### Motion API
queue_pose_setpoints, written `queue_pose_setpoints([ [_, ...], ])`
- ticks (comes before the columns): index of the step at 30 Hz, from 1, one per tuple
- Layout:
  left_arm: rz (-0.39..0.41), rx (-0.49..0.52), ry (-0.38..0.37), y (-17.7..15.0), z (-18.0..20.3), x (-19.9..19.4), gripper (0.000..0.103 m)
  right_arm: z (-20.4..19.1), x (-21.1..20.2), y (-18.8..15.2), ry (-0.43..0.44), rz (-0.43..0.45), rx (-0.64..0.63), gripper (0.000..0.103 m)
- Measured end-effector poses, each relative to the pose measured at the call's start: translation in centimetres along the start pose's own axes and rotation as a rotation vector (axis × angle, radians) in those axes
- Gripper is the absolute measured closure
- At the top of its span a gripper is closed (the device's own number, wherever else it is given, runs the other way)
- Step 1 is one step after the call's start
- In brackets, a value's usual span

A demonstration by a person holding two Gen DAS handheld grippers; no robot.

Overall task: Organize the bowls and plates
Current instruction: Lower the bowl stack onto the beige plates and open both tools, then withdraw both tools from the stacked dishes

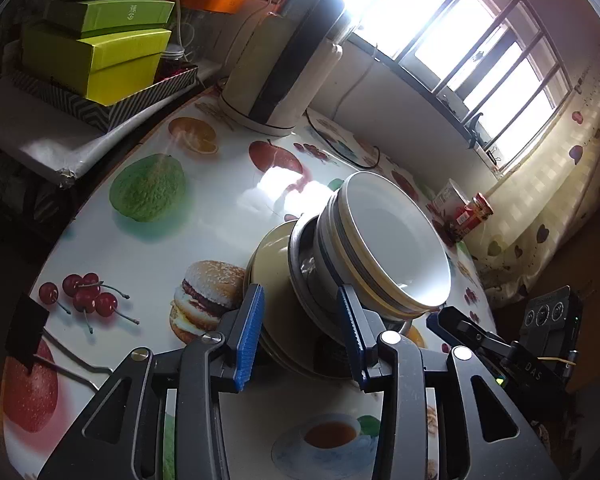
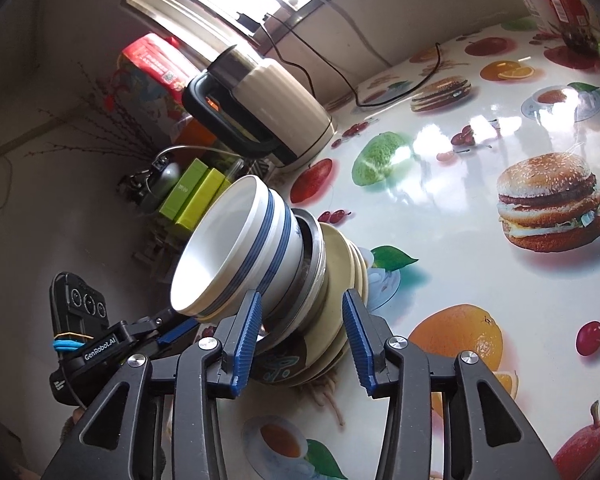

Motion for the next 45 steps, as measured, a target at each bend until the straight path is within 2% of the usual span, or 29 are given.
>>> queue_pose_setpoints([
  [4,0.03,0.04,0.071,-1.5,0.8,-1.4,0.057,-0.8,-1.1,-1.1,-0.047,0.015,-0.026,0.056],
  [6,0.045,0.059,0.118,-2.3,1.1,-1.9,0.057,-1.2,-1.7,-1.7,-0.059,0.022,-0.037,0.054],
  [9,0.052,0.071,0.142,-3.5,1.5,-2.4,0.057,-1.9,-2.5,-2.6,-0.107,0.041,-0.067,0.049],
  [15,0.06,0.112,0.225,-5.6,2.3,-2.9,0.057,-3.1,-3.2,-4.5,-0.166,0.035,-0.106,0.045],
  [18,0.086,0.15,0.297,-6.6,2.7,-3.3,0.057,-3.7,-3.4,-5.5,-0.215,0.038,-0.132,0.041],
  [21,0.08,0.152,0.302,-7.4,2.9,-3.2,0.057,-4.4,-3.4,-6.5,-0.256,0.039,-0.17,0.036],
  [26,0.092,0.182,0.374,-8.8,3.4,-3.0,0.057,-4.9,-3.7,-7.7,-0.318,0.055,-0.188,0.032],
  [33,0.072,0.197,0.401,-10.3,3.8,-2.1,0.057,-5.3,-3.7,-9.0,-0.372,0.057,-0.216,0.024],
  [45,0.062,0.21,0.469,-11.7,3.8,-0.9,0.057,-5.4,-3.4,-10.4,-0.515,0.067,-0.249,0.02],
])
Point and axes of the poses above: each gripper's, at about its wrist camera, not at the fingertips, and x roughly the way its jaws point, z to its right, y to its top, the point moved 4 cm from there along x, roughly the way its jaws point, and after that the axes turned 11 degrees about -z, right-handed, at the moved point
